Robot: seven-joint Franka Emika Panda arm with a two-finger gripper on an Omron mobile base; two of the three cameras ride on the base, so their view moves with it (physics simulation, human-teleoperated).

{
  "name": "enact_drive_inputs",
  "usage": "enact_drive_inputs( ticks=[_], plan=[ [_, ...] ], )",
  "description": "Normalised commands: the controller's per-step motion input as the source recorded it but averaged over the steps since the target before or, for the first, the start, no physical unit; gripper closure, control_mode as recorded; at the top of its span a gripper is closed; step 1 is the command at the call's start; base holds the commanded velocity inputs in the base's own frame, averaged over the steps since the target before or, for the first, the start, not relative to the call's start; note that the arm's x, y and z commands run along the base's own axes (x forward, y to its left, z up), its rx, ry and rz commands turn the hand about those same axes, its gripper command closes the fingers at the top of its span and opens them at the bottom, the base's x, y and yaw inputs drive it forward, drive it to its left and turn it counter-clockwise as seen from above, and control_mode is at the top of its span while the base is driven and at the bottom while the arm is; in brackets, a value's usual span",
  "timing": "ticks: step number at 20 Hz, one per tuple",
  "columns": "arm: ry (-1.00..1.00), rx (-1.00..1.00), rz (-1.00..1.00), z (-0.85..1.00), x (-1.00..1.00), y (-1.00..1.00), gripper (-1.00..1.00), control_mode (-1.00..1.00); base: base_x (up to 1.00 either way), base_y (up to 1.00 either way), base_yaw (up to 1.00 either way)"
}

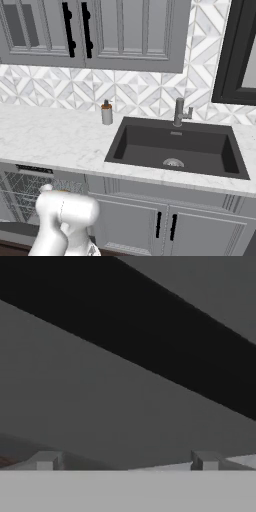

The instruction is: Pick up the cup and bowl from the counter, place them in the dishwasher, and close the dishwasher door.

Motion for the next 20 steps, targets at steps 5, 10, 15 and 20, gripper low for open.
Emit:
enact_drive_inputs(
  ticks=[5, 10, 15, 20],
  plan=[
    [-0.20, -0.15, 0.00, -0.73, 1.00, 0.60, -1.00, -1.00, 0.00, 0.00, 0.00],
    [-0.22, -0.11, 0.00, -0.59, 1.00, 0.51, -1.00, -1.00, 0.00, 0.00, 0.00],
    [-0.36, -0.01, 0.00, -0.04, 1.00, 0.23, -1.00, -1.00, 0.00, 0.00, 0.00],
    [-0.58, 0.00, -0.01, 0.00, 1.00, 0.21, -1.00, -1.00, 0.00, 0.00, 0.00]
  ],
)
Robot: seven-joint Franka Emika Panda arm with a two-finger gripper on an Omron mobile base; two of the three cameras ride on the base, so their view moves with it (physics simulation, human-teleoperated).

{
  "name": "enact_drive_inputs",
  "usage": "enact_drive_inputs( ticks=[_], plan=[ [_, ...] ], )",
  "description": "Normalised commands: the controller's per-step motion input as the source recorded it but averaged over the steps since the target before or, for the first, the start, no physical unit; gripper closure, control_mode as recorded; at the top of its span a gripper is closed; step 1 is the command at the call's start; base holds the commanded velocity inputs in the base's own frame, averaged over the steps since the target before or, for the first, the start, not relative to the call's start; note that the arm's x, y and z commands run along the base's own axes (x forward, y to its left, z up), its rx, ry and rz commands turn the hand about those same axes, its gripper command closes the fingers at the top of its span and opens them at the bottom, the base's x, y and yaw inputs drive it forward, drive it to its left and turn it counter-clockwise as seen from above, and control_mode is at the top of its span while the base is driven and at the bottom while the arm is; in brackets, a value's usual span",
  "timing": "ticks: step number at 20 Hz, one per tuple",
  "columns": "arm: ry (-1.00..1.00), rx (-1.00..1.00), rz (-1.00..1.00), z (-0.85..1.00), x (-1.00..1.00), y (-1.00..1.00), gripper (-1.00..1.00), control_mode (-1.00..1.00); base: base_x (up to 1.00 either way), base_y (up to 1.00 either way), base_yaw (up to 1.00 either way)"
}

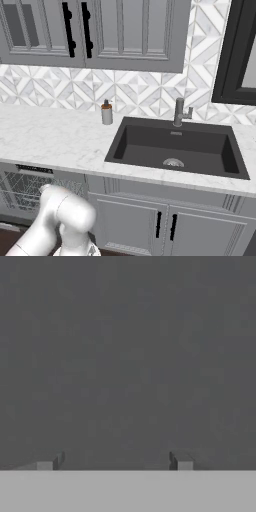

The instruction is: Pick up the cup and bowl from the counter, place them in the dishwasher, and close the dishwasher door.

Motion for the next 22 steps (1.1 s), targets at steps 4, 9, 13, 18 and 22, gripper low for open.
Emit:
enact_drive_inputs(
  ticks=[4, 9, 13, 18, 22],
  plan=[
    [-0.51, 0.00, 0.00, 0.00, 1.00, 0.11, -1.00, -1.00, 0.00, 0.00, 0.00],
    [-0.42, 0.00, -0.04, 0.00, 1.00, 0.29, -1.00, -1.00, 0.00, 0.00, 0.00],
    [-0.23, 0.01, -0.03, -0.01, 1.00, 0.10, -1.00, -1.00, 0.00, 0.00, 0.00],
    [-0.09, 0.02, 0.00, -0.03, 1.00, 0.00, -1.00, -1.00, 0.00, 0.00, 0.00],
    [-0.05, 0.04, 0.00, -0.10, 1.00, 0.00, -1.00, -1.00, 0.00, 0.00, 0.00]
  ],
)
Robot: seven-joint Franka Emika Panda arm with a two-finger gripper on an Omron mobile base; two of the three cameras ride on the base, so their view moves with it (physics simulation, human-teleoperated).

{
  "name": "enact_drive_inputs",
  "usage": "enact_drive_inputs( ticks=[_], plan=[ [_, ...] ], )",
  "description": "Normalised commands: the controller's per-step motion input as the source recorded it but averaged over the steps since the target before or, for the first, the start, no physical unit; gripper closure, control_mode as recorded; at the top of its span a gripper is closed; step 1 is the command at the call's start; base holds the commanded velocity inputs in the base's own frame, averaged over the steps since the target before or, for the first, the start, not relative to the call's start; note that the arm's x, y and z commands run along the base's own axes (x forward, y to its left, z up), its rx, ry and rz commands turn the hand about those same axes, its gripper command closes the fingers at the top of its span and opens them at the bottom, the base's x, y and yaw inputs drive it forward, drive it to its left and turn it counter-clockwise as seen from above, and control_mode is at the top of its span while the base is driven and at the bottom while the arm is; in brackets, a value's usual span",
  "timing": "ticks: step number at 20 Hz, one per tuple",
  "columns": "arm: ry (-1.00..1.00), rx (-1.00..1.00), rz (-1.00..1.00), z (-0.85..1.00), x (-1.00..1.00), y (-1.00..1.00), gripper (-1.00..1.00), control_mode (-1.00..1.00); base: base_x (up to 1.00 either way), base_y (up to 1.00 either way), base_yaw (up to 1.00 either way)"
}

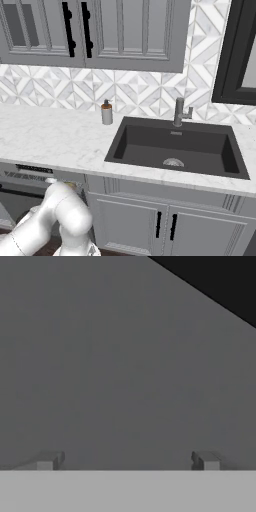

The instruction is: Pick up the cup and bowl from the counter, place them in the dishwasher, and close the dishwasher door.

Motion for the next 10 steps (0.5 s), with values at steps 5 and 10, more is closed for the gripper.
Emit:
enact_drive_inputs(
  ticks=[5, 10],
  plan=[
    [-0.08, 0.05, 0.00, -0.25, 1.00, -0.08, -1.00, -1.00, 0.00, 0.00, 0.00],
    [-0.18, 0.04, 0.00, -0.53, 1.00, -0.12, -1.00, -1.00, 0.00, 0.00, 0.00]
  ],
)
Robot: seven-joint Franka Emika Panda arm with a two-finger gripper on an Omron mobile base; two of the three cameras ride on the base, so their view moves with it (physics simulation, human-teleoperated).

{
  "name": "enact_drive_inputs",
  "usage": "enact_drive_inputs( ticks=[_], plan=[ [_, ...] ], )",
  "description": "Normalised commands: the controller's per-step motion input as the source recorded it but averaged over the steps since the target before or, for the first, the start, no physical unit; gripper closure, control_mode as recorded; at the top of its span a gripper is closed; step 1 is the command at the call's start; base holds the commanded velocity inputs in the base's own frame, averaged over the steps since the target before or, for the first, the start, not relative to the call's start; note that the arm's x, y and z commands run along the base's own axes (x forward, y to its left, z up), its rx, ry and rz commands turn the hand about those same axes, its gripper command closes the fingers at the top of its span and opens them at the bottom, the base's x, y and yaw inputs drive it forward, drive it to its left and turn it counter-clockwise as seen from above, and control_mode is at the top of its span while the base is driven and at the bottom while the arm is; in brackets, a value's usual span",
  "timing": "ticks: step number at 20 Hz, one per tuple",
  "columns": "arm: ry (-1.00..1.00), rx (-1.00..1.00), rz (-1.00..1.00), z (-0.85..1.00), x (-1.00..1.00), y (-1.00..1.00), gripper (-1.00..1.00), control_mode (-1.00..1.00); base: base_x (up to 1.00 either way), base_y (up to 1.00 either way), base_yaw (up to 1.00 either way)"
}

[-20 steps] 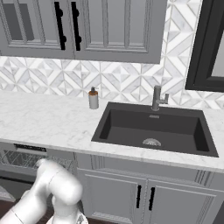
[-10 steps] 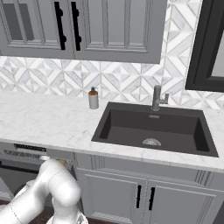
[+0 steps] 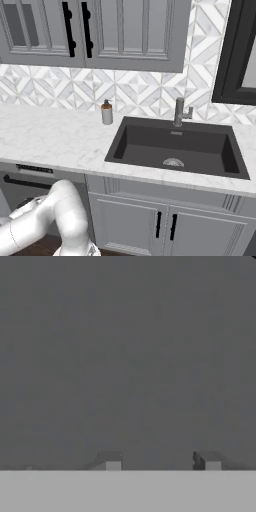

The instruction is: Pick up the cup and bowl from the counter, place them in the dishwasher, and close the dishwasher door.

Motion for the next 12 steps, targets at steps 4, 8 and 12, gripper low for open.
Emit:
enact_drive_inputs(
  ticks=[4, 8, 12],
  plan=[
    [-0.21, 0.04, 0.00, -0.64, 1.00, -0.17, -1.00, -1.00, 0.00, 0.00, 0.00],
    [-0.12, 0.05, 0.00, -0.41, 1.00, -0.20, -1.00, -1.00, 0.00, 0.00, 0.00],
    [-0.10, 0.08, 0.03, -0.28, 1.00, -0.36, -1.00, -1.00, 0.00, 0.00, 0.00]
  ],
)
